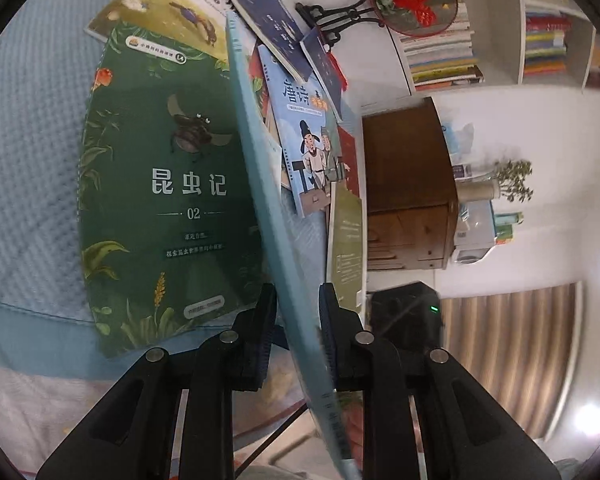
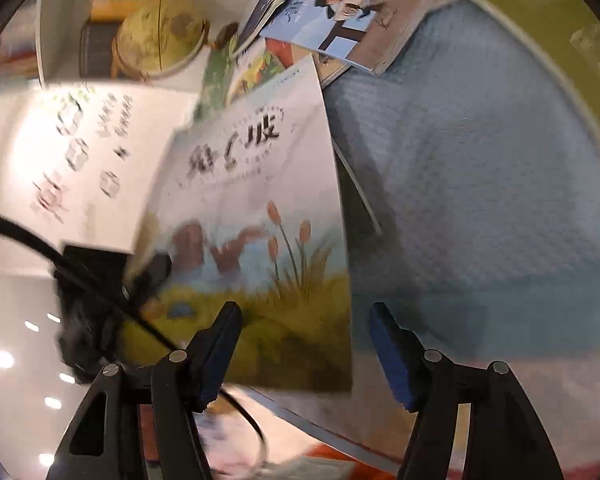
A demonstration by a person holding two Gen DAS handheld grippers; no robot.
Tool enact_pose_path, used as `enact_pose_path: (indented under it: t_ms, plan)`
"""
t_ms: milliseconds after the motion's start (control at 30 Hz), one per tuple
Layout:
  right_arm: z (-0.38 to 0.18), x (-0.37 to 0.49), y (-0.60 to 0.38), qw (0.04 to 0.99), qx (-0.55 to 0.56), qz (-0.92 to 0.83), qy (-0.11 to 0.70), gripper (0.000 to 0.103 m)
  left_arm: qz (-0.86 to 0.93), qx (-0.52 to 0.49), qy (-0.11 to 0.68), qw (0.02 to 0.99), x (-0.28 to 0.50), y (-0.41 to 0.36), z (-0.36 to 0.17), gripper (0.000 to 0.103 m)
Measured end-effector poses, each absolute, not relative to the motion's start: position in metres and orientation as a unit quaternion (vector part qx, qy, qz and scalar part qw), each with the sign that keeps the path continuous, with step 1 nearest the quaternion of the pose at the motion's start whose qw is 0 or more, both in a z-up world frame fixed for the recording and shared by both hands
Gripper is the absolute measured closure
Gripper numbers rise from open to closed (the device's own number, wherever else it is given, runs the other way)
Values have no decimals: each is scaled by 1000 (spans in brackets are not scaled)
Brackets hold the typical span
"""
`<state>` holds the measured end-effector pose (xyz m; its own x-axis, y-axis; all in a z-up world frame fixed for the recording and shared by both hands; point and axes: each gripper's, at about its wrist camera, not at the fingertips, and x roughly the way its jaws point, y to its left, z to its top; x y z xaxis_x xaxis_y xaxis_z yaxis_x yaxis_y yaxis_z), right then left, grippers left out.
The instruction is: Organize books
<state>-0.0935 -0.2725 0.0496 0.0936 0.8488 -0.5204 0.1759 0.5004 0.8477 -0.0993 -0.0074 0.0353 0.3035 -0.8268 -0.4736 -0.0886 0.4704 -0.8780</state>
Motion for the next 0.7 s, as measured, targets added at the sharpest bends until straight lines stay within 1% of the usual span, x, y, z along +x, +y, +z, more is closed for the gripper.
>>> enact_pose_path:
  t_ms: [100, 200, 267, 333, 367, 400, 433, 533, 700]
  plan:
    - [34, -88, -266, 566, 476, 289, 608, 40, -272, -468, 528, 655, -98, -3, 26, 86]
    - [36, -89, -255, 564, 478, 292, 607, 48, -260, -459, 534, 661, -97, 1, 23, 86]
    - [45, -92, -253, 580, 461, 288, 607, 66, -244, -422, 546, 681, -95, 2, 26, 86]
    - [61, -95, -250, 613, 428, 280, 602, 73, -233, -374, 562, 700, -93, -2, 30, 86]
    - [73, -95, -245, 640, 393, 275, 600, 75, -229, -351, 568, 709, -92, -5, 33, 86]
    - [82, -95, -244, 657, 368, 272, 600, 75, -224, -322, 571, 721, -91, -9, 36, 85]
    - [97, -95, -234, 688, 316, 265, 598, 76, -223, -287, 571, 736, -91, -16, 43, 85]
    - [123, -98, -211, 747, 199, 253, 582, 76, -220, -229, 561, 764, -89, -25, 60, 85]
    - [148, -100, -189, 780, 131, 258, 555, 76, -230, -203, 542, 782, -82, -12, 82, 85]
